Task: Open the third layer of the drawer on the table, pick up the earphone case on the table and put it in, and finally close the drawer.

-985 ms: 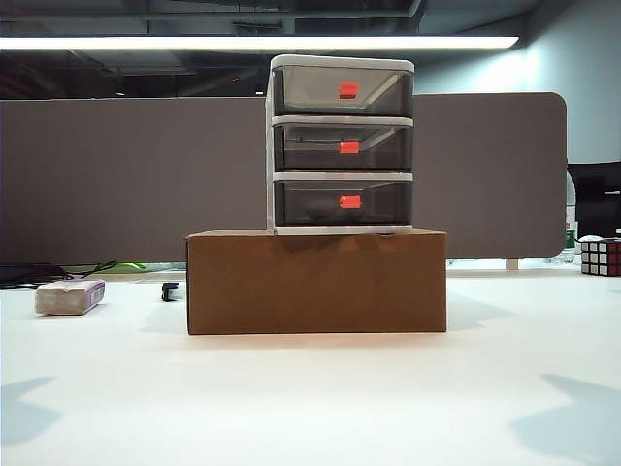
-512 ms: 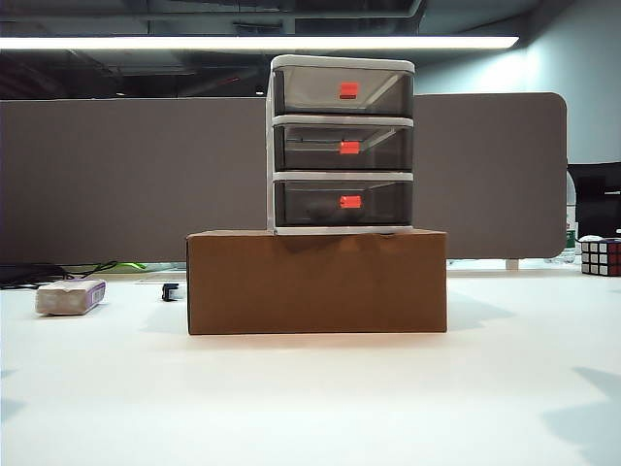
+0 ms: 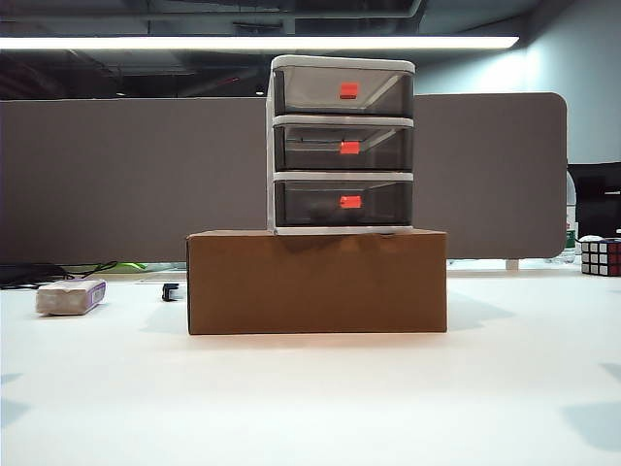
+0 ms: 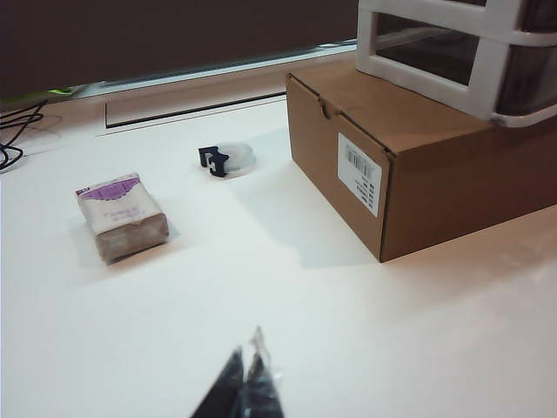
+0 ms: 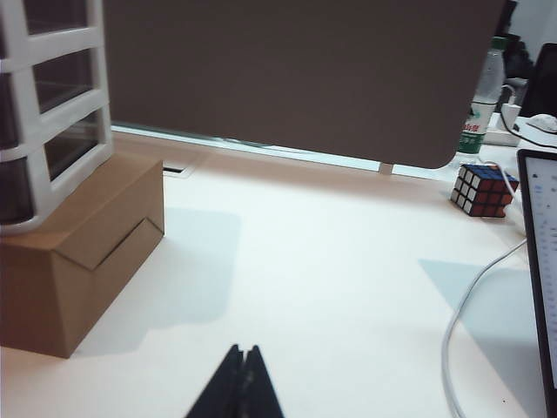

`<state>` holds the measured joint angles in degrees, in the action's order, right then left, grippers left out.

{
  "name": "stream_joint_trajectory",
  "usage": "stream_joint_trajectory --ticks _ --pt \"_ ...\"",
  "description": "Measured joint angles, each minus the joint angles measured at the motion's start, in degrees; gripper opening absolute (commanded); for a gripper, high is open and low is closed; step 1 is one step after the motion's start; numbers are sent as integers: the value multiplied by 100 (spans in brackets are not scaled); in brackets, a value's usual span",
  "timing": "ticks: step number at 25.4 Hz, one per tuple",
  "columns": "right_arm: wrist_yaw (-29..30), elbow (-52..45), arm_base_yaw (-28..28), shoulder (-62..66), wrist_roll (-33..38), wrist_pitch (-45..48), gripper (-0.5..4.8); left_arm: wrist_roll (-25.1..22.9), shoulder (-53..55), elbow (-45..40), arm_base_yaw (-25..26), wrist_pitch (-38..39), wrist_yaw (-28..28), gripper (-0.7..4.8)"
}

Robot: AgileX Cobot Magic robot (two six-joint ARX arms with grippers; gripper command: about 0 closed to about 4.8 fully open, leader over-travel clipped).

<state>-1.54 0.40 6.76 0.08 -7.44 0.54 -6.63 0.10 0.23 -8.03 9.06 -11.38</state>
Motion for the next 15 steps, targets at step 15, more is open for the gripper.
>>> stream_joint_trajectory --ticks 15 --pt "15 0 9 0 166 4 -1 -2 0 0 0 -240 905 -5"
